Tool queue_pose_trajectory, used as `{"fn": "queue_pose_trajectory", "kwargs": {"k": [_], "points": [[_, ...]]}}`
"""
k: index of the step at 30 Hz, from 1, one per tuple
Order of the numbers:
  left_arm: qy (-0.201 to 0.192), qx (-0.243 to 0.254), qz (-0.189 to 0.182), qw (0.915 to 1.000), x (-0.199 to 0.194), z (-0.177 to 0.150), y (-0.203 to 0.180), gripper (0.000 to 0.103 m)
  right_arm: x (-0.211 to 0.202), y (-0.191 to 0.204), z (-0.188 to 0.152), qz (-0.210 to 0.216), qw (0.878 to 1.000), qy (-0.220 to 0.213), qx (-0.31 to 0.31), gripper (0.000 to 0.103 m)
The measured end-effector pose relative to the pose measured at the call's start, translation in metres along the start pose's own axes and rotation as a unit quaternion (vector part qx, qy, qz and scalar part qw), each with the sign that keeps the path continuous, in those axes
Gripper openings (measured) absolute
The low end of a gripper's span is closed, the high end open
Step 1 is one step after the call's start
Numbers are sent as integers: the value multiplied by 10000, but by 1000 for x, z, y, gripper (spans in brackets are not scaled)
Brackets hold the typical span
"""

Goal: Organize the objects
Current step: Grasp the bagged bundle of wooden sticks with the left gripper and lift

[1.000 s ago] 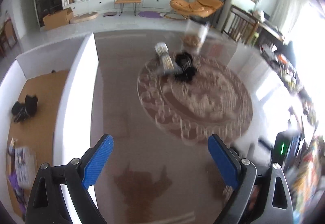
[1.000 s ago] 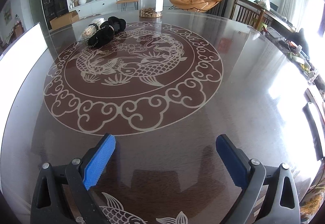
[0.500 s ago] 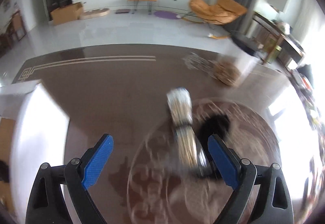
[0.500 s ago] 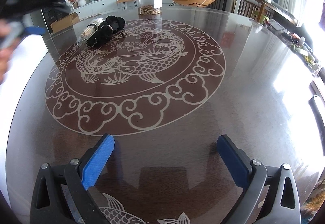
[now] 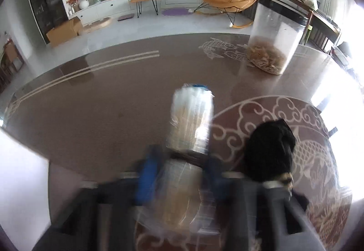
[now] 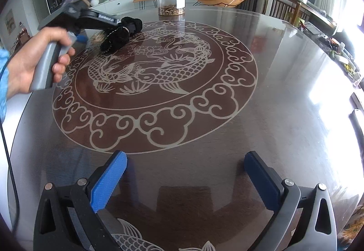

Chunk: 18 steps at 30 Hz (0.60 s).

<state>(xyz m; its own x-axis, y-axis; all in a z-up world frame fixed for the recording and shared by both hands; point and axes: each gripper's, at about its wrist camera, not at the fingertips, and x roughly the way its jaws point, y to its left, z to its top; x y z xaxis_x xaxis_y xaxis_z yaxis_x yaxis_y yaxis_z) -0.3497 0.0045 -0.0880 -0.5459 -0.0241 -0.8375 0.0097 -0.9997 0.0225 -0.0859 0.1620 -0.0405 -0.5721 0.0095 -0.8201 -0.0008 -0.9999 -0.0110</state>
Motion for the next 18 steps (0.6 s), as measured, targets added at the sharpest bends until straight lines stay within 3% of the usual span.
{"fn": "queue_pose_trajectory", "kwargs": {"k": [6, 10, 13, 18], "points": [[-94, -297, 193, 9993, -34, -58, 10, 29, 0, 0, 0, 0, 10000, 0, 1, 103], [-260, -462, 270, 9982, -73, -121, 17, 29, 0, 0, 0, 2, 10000, -1, 0, 103], [-314, -348, 242, 9986, -98, -162, 13, 29, 0, 0, 0, -2, 10000, -1, -2, 103], [-337, -154, 145, 9992, -124, -201, 8, 29, 0, 0, 0, -1, 10000, 0, 2, 103]]}}
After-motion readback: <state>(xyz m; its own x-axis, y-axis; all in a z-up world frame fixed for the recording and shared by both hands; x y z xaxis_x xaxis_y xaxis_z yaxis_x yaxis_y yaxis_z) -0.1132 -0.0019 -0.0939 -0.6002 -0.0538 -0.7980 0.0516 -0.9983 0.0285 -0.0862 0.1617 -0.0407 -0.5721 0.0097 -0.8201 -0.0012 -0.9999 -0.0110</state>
